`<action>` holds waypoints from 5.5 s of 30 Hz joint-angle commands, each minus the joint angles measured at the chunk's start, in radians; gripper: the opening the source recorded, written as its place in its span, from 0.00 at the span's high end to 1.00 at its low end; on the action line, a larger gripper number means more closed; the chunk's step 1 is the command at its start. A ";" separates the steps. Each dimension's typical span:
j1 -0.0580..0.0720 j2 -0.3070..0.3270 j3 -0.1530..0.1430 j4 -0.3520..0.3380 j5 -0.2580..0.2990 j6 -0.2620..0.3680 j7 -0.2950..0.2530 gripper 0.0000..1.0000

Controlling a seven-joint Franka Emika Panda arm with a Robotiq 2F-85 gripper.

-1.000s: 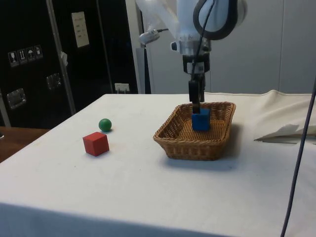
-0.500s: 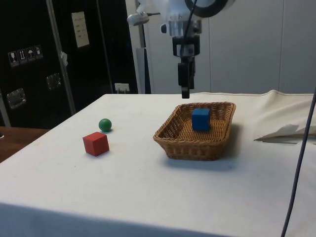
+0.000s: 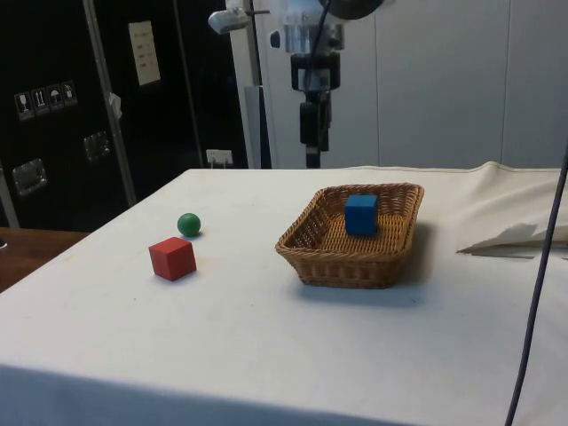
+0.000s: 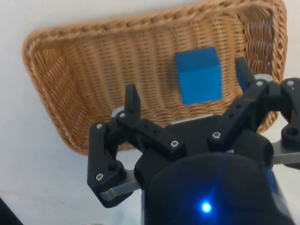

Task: Place all non-red objects into the basket.

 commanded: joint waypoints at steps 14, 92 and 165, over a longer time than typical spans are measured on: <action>0.001 0.119 0.022 0.143 0.121 -0.029 -0.077 0.00; -0.074 0.779 0.031 0.956 0.498 -0.190 -0.244 0.00; -0.110 0.986 0.014 1.133 0.532 -0.291 -0.238 0.00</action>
